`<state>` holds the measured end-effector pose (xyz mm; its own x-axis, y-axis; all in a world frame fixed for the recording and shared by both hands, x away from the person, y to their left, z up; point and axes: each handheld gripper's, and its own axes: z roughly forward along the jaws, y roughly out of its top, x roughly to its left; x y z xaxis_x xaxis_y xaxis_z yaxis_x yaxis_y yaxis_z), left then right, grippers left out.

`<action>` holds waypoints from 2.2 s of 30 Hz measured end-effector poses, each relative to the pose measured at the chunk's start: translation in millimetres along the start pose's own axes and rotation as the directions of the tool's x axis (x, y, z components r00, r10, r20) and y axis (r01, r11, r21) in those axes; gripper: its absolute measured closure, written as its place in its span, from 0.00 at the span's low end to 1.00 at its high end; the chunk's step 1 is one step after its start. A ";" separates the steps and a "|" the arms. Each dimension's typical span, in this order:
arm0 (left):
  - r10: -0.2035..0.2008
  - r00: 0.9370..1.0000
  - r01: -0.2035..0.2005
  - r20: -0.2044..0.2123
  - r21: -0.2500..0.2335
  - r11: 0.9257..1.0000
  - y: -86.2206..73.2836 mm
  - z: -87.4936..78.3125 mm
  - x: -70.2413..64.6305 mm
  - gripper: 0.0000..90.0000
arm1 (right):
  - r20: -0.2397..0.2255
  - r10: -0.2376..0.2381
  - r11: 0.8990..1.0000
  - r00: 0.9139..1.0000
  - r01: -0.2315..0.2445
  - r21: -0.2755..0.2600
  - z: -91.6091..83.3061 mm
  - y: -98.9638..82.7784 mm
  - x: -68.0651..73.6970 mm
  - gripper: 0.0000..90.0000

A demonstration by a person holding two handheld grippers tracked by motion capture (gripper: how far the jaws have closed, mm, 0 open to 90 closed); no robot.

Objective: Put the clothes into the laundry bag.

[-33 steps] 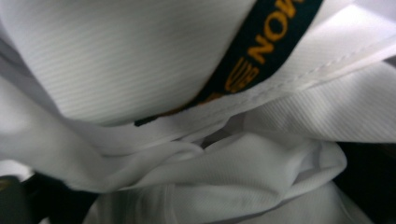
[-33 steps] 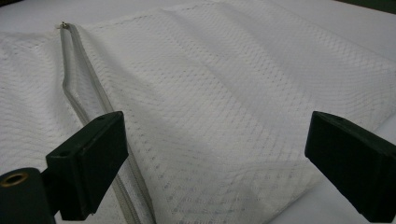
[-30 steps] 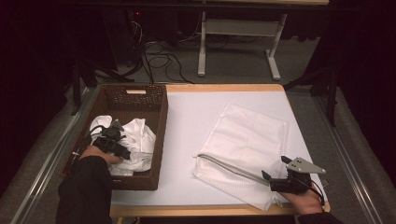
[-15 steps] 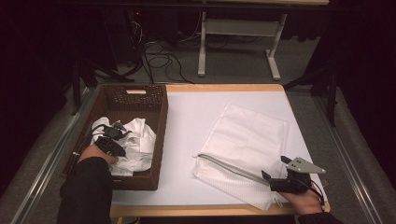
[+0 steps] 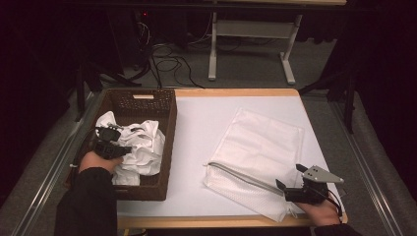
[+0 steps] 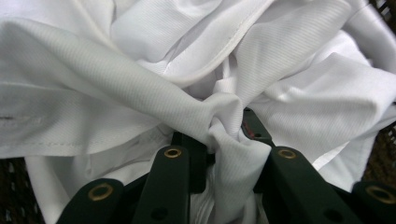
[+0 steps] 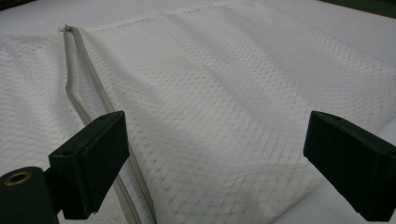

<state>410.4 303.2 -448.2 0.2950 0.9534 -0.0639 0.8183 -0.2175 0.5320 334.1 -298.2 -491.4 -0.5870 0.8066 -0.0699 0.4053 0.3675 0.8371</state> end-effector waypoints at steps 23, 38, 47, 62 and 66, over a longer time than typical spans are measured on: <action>0.005 0.999 0.011 -0.038 0.426 0.905 -3.9 53.0 -3.5 0.04 | -0.004 0.012 1.000 1.000 -0.012 0.003 0.8 -1.0 -1.4 0.09; 0.118 0.993 -0.119 0.021 0.334 0.935 -3.7 39.4 -10.9 0.74 | -0.005 0.008 1.000 1.000 -0.008 0.008 2.0 -1.0 -0.5 0.09; 0.106 0.994 -0.102 0.004 0.301 0.948 -2.0 33.1 -10.9 0.84 | -0.007 0.013 1.000 1.000 -0.013 0.008 2.2 -1.2 0.1 0.09; 0.041 0.999 -0.041 -0.010 0.002 0.999 0.4 1.6 -6.8 0.84 | -0.007 0.015 1.000 1.000 -0.015 0.004 2.8 -1.2 -0.1 0.09; 0.053 0.998 -0.056 -0.030 -0.093 0.994 -1.3 -9.2 -6.5 0.85 | -0.009 0.021 1.000 1.000 -0.021 -0.001 3.0 -1.7 -2.5 0.10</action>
<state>402.9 299.2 -440.8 0.3235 0.9462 -0.0102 0.7513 -0.2503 0.6106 337.0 -299.4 -494.3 -0.5843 0.8101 -0.0477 0.4168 0.3500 0.8389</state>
